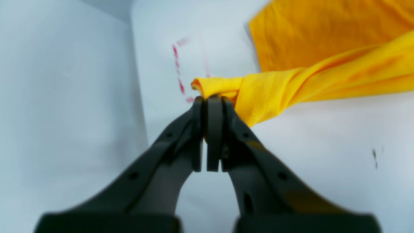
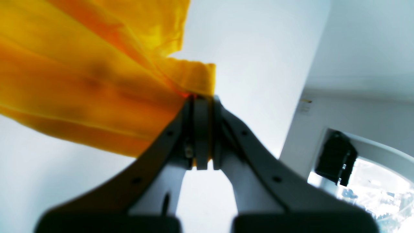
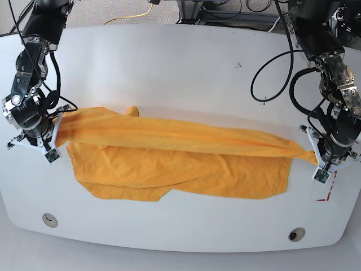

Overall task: Layout the t-shirt on the table in an organized manner, then fold the t-shirt properly
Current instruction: 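Drag the held shirt back across the table, laying it flat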

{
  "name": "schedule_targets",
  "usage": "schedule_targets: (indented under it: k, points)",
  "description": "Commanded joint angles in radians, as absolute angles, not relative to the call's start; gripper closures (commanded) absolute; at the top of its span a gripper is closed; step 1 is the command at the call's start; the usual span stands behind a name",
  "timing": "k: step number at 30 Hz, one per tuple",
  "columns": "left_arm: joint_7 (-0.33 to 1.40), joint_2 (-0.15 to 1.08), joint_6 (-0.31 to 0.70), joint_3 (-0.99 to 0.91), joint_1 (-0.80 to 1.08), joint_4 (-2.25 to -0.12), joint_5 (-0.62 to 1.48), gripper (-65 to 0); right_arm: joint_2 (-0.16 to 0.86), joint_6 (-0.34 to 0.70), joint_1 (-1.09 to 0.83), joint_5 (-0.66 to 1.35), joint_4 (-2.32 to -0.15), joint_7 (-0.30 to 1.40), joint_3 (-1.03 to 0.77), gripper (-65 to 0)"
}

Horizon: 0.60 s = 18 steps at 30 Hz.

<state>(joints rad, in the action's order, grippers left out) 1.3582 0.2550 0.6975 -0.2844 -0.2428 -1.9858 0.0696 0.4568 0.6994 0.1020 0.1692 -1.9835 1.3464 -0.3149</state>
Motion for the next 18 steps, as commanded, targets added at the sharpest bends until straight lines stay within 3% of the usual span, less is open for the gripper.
schedule_targets:
  k: [1, 18]
  points:
    - [1.346, 0.272, 0.698, -0.292, -0.203, -2.0, 0.059, 0.0, 0.467, 0.698, 0.067, 0.17, -2.015, 1.334, -0.321, 0.0]
    - [1.346, 0.332, 0.698, -0.455, 0.093, -2.0, 0.059, 0.0, 0.469, 0.698, -0.127, 0.17, -2.018, 1.334, -0.321, 0.0]
